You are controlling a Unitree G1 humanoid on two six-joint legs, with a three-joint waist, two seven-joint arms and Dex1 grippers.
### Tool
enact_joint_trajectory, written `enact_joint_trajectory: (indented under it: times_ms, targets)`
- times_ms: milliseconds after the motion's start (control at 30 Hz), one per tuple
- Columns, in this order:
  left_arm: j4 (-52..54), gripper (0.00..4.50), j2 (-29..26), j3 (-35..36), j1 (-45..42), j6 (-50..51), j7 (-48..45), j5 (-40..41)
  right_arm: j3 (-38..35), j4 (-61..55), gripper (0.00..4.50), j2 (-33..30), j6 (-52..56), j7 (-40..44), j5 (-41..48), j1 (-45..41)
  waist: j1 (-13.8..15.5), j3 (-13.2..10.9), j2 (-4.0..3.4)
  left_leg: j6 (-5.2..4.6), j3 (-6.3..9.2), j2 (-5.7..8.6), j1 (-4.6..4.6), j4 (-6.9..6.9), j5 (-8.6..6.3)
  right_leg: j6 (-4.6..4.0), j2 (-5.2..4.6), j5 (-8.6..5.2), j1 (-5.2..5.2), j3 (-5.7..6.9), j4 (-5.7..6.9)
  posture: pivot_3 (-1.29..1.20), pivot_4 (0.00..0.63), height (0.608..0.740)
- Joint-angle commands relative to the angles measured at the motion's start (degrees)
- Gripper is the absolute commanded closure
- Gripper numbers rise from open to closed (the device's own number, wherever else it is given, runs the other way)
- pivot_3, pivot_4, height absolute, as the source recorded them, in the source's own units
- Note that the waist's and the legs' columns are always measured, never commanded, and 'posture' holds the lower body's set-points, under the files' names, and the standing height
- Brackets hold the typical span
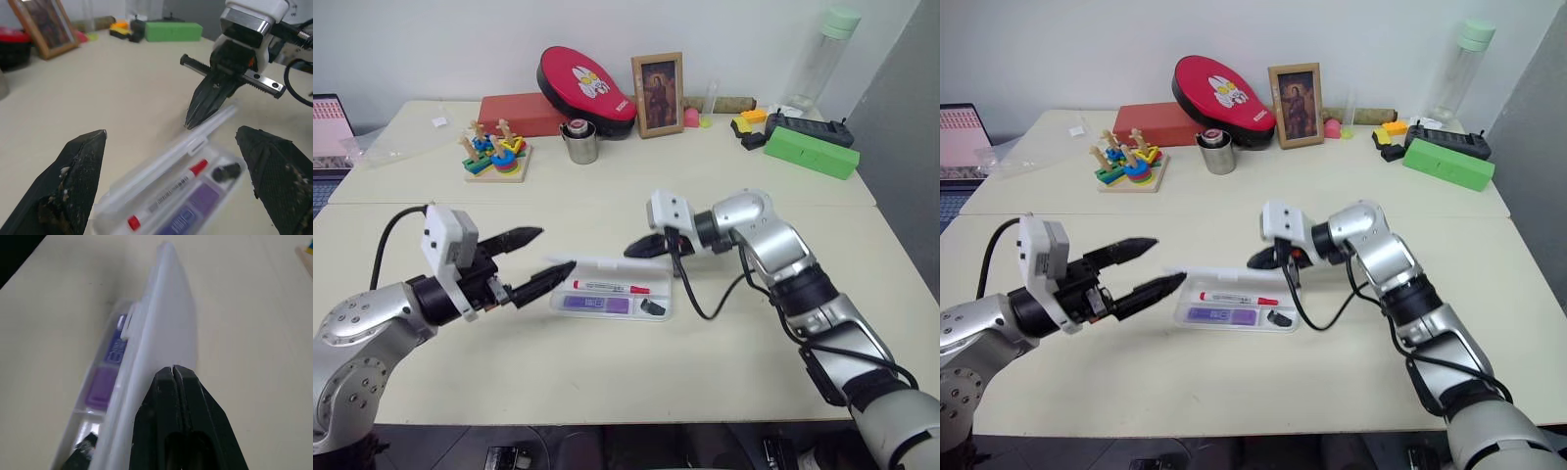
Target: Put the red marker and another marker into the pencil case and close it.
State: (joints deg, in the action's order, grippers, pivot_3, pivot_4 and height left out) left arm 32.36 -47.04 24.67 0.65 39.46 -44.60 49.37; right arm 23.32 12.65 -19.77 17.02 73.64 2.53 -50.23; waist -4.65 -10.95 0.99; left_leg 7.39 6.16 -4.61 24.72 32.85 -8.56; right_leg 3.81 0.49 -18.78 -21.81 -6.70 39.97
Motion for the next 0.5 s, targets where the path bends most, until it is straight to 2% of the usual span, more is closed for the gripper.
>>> enact_joint_trajectory:
  times_ms: [33, 167, 267, 367, 500]
  targets:
    - [2.6, 0.0, -3.2, 0.4, 3.3, 0.0, -4.0, -0.2, 4.8, -3.4, 4.49, -0.6, -0.1, -2.3, -4.6, 3.1, 0.0, 0.0, 0.0, 0.0, -0.01, -0.01, -0.03, 0.0, 0.0, -0.01, 0.0, -0.01, 0.04, -0.01, 0.0, 0.0, 0.15, 0.74]
    - [1.4, 0.0, -4.6, -0.1, 4.8, -0.4, -4.8, -2.0, 8.6, -1.9, 4.49, -1.0, -1.6, -5.2, -9.7, 5.4, -0.1, 0.0, 0.03, 0.0, -0.07, 0.0, -0.03, 0.03, 0.0, 0.16, 0.0, -0.12, 0.01, -0.07, 0.0, 0.0, 0.15, 0.74]
    - [0.2, 0.0, -3.6, -0.4, 3.5, -0.1, -2.7, -2.6, 7.8, -2.8, 4.49, -0.7, -0.3, -5.2, -8.5, 6.3, -0.1, 0.1, 0.09, 0.0, -0.11, -0.01, -0.29, 0.02, 0.0, 0.21, 0.0, -0.15, 0.19, -0.11, -0.01, 0.0, 0.15, 0.74]
    - [-1.2, 0.0, -2.1, -0.7, 1.5, 0.5, 0.6, -3.0, 3.9, -4.6, 4.49, 0.1, 1.3, -5.0, -4.2, 6.9, -0.1, 0.1, 0.11, 0.0, -0.13, -0.01, -0.43, 0.02, 0.0, 0.22, 0.0, -0.15, 0.36, -0.15, -0.01, 0.0, 0.15, 0.74]
    - [-6.3, 0.0, 2.1, -1.2, -2.2, -0.8, 7.0, -6.0, -5.3, -6.8, 4.49, 0.7, 5.4, -6.3, 4.1, 7.3, -0.1, 0.1, 0.11, 0.0, -0.14, 0.0, -0.39, 0.02, 0.0, 0.24, 0.0, -0.15, 0.35, -0.17, -0.02, 0.0, 0.15, 0.74]
